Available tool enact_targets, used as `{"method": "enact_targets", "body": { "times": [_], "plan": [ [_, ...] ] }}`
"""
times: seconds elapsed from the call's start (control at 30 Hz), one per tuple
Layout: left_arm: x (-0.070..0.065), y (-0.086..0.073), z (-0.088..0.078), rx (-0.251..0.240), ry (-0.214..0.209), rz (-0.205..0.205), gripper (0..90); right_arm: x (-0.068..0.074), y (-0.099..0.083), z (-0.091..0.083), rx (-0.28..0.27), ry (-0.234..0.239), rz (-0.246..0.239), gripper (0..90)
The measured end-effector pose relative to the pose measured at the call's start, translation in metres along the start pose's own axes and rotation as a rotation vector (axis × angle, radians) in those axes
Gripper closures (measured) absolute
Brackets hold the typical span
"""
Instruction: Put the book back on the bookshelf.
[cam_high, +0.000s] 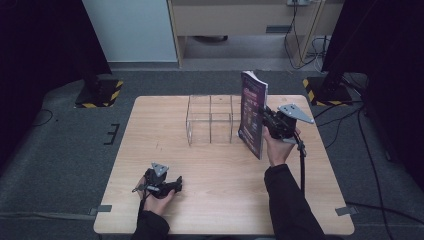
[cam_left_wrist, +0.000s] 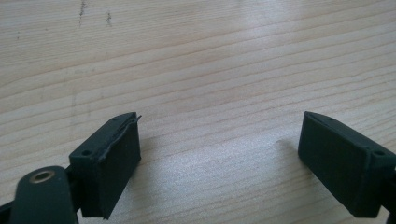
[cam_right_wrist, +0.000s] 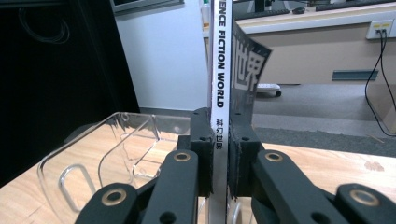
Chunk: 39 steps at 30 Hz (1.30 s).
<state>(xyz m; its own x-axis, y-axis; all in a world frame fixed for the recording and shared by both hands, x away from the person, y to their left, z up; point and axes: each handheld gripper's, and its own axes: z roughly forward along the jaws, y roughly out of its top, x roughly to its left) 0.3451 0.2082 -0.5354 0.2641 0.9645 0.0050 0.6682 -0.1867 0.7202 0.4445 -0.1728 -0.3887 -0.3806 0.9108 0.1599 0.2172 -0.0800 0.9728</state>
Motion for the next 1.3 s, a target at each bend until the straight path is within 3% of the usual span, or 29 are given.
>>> {"method": "enact_targets", "body": {
  "times": [0.53,0.8,1.03,1.3],
  "plan": [
    [0.0,0.0,0.0,0.0,0.002,0.001,12.1,0.004,-0.016,-0.027,0.07,0.027,-0.062,81.9],
    [0.0,0.0,0.0,0.0,0.002,-0.001,12.0,0.002,-0.022,-0.046,0.114,0.058,-0.055,80.1],
    [0.0,0.0,0.0,0.0,0.003,-0.002,12.0,0.003,-0.03,-0.06,0.153,0.057,-0.053,78.2],
    [0.0,0.0,0.0,0.0,0.004,-0.002,11.9,0.002,-0.027,-0.053,0.17,0.03,-0.055,73.7]
  ]
}}
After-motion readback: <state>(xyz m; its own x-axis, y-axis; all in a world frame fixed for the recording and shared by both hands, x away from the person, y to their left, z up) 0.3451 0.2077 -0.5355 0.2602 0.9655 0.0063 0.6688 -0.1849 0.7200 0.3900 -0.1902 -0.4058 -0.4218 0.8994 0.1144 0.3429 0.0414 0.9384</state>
